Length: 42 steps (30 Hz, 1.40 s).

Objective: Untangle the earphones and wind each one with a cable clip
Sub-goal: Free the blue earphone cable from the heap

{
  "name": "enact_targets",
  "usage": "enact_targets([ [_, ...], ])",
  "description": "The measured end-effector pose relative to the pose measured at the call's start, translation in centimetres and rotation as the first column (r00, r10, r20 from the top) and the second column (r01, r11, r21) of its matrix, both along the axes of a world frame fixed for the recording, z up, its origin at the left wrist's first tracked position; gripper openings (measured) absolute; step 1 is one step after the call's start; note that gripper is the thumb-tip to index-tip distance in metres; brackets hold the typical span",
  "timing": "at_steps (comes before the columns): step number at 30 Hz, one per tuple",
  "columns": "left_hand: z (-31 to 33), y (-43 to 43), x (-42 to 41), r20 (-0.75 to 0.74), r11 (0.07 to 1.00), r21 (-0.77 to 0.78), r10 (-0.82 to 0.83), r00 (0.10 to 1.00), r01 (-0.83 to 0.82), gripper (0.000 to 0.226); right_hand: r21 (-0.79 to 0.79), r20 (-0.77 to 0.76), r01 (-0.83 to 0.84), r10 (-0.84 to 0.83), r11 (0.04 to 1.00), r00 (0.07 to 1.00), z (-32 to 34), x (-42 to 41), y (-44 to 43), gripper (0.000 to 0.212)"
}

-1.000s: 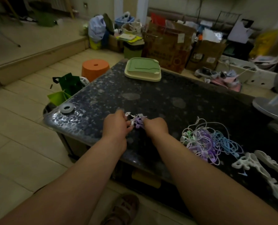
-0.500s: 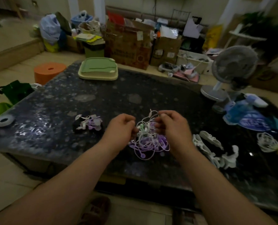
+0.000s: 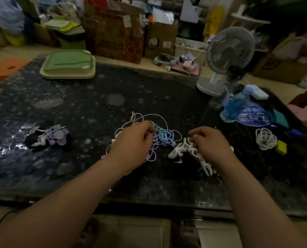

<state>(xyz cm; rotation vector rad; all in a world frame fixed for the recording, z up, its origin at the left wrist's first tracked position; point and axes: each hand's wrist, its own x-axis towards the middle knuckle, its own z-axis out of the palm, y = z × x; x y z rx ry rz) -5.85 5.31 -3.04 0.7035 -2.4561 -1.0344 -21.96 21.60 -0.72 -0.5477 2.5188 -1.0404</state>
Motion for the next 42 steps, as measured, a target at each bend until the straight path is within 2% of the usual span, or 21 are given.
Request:
enact_targets([
  [2, -0.7, 0.4, -1.1, 0.027, 1.0, 0.026, -0.013, 1.0, 0.012, 0.024, 0.11, -0.064, -0.093, 0.101, 0.99, 0.993, -0.7, 0.3, -0.3, 0.025],
  [6, -1.1, -0.2, -2.0, 0.009, 0.991, 0.107, 0.084, 0.996, -0.084, 0.031, 0.088, -0.101, -0.206, 0.215, 0.974, 0.971, -1.6, 1.7, -1.7, 0.028],
  [9, -0.8, -1.4, -1.5, -0.036, 0.982, 0.068, 0.179, 0.983, -0.176, 0.03, 0.185, -0.246, -0.256, 0.297, 0.949, 0.923, -2.5, 2.3, -3.4, 0.038],
  [11, -0.6, -2.2, -0.7, -0.063, 0.971, 0.081, 0.228, 0.972, -0.223, 0.028, 0.245, -0.317, -0.246, 0.318, 0.938, 0.894, -3.2, 2.2, -4.6, 0.044],
  [15, -0.4, -2.9, 0.6, -0.086, 0.954, 0.119, 0.286, 0.954, -0.275, 0.021, 0.339, -0.36, -0.169, 0.294, 0.925, 0.885, -4.3, 2.0, -6.4, 0.049],
  [17, -0.3, -2.8, 0.7, -0.081, 0.948, 0.17, 0.285, 0.955, -0.269, 0.02, 0.397, -0.389, -0.129, 0.294, 0.909, 0.873, -4.8, 1.9, -6.8, 0.045],
  [19, -0.2, -2.6, 0.7, -0.072, 0.947, 0.204, 0.268, 0.961, -0.249, 0.018, 0.423, -0.399, -0.119, 0.303, 0.898, 0.865, -5.3, 1.8, -6.8, 0.031],
  [21, 0.0, -2.6, 0.7, -0.066, 0.95, 0.201, 0.258, 0.964, -0.241, 0.018, 0.364, -0.434, -0.101, 0.265, 0.926, 0.861, -5.3, 1.5, -6.6, 0.02],
  [24, 0.3, -2.8, 1.0, -0.074, 0.946, 0.211, 0.264, 0.962, -0.244, 0.018, 0.081, -0.4, -0.076, 0.102, 0.994, 0.911, -3.6, 0.8, -5.9, 0.018],
  [27, 0.5, -2.9, 1.0, -0.083, 0.948, 0.21, 0.26, 0.962, -0.238, 0.017, -0.231, -0.158, -0.023, -0.014, 0.973, 0.987, -1.4, 0.5, -4.9, 0.015],
  [30, 0.7, -2.4, 0.9, -0.057, 0.955, 0.225, 0.211, 0.976, -0.194, 0.016, -0.451, 0.042, 0.08, -0.069, 0.889, 0.997, 0.1, 0.9, -3.9, 0.012],
  [33, 1.2, -1.3, 0.8, -0.042, 0.965, 0.205, 0.175, 0.984, -0.163, 0.013, -0.555, 0.186, 0.113, -0.009, 0.824, 0.982, 1.2, 1.8, -3.6, 0.011],
  [37, 2.3, 0.9, 0.8, -0.158, 0.97, 0.243, 0.053, 0.986, -0.013, 0.01, -0.653, 0.325, 0.103, 0.154, 0.751, 0.933, 2.0, 3.7, -3.3, 0.014],
  [40, 3.1, 1.9, 0.9, -0.21, 0.884, 0.454, -0.016, 0.978, 0.112, 0.022, -0.671, 0.362, 0.064, 0.251, 0.739, 0.898, 2.5, 5.2, -2.7, 0.017],
  [42, 3.2, 2.1, 1.0, -0.19, 0.813, 0.561, -0.055, 0.98, 0.155, 0.029, -0.628, 0.345, -0.006, 0.286, 0.778, 0.894, 2.8, 6.0, -2.1, 0.014],
])
